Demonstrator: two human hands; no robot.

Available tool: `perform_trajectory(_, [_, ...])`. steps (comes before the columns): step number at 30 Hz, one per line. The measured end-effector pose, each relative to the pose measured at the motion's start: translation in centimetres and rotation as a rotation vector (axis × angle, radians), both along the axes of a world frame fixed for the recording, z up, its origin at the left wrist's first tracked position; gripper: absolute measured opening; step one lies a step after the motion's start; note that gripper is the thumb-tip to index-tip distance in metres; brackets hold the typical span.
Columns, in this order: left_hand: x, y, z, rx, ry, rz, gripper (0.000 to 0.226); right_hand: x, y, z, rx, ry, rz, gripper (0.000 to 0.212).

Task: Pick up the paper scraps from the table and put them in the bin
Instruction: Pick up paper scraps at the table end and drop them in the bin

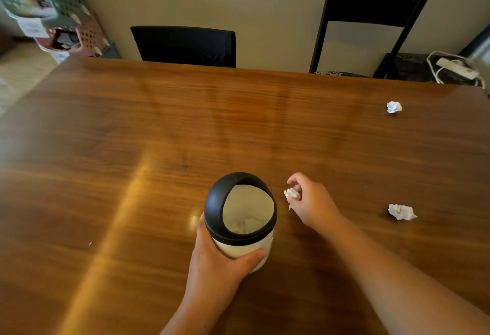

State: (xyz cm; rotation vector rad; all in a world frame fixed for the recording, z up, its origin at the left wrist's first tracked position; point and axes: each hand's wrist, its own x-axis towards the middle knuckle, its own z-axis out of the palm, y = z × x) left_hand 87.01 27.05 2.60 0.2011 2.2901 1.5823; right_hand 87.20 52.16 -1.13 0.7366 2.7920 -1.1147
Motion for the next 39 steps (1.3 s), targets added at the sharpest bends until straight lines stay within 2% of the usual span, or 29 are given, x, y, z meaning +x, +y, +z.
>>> perform_trajectory(1, [0.7, -0.7, 0.2, 0.002, -0.007, -0.004, 0.11, 1.5, -1.2, 0.3, -0.038, -0.009, -0.041, 0.024])
perform_trajectory(4, [3.2, -3.2, 0.8, -0.007, -0.024, -0.028, 0.112, 7.2, -4.7, 1.3, -0.122, -0.033, -0.13, 0.021])
perform_trajectory(8, [7.3, -7.1, 1.9, -0.024, -0.032, -0.104, 0.106, 15.2, -10.0, 3.9, -0.251, 0.021, -0.22, 0.025])
perform_trajectory(13, [11.9, -12.1, 3.5, -0.028, -0.076, -0.166, 0.109, 22.2, -16.0, 9.9, -0.282, 0.096, -0.293, 0.033])
perform_trajectory(17, [14.5, -15.8, 4.6, -0.044, -0.056, -0.203, 0.106, 25.3, -19.4, 16.7, -0.213, 0.26, -0.285, 0.03])
perform_trajectory(22, [16.7, -18.5, 5.8, -0.03, -0.043, -0.226, 0.11, 27.6, -22.9, 23.6, -0.036, 0.62, -0.317, 0.026])
perform_trajectory(27, [18.0, -18.9, 6.8, 0.028, -0.008, -0.277, 0.11, 28.5, -25.8, 25.8, 0.129, 0.962, -0.36, 0.026])
perform_trajectory(29, [18.2, -18.4, 7.4, 0.043, 0.004, -0.282, 0.112, 27.9, -26.7, 24.2, 0.18, 0.907, -0.315, 0.023])
perform_trajectory(32, [18.7, -17.2, 8.4, 0.084, 0.015, -0.333, 0.112, 27.5, -28.2, 21.1, 0.266, 0.519, -0.107, 0.031])
perform_trajectory(33, [18.8, -16.8, 8.6, 0.086, 0.023, -0.352, 0.11, 27.7, -28.1, 20.3, 0.284, 0.474, -0.071, 0.034])
perform_trajectory(39, [18.8, -13.5, 7.8, 0.07, -0.009, -0.361, 0.105, 30.5, -22.4, 19.6, 0.284, 0.458, -0.197, 0.033])
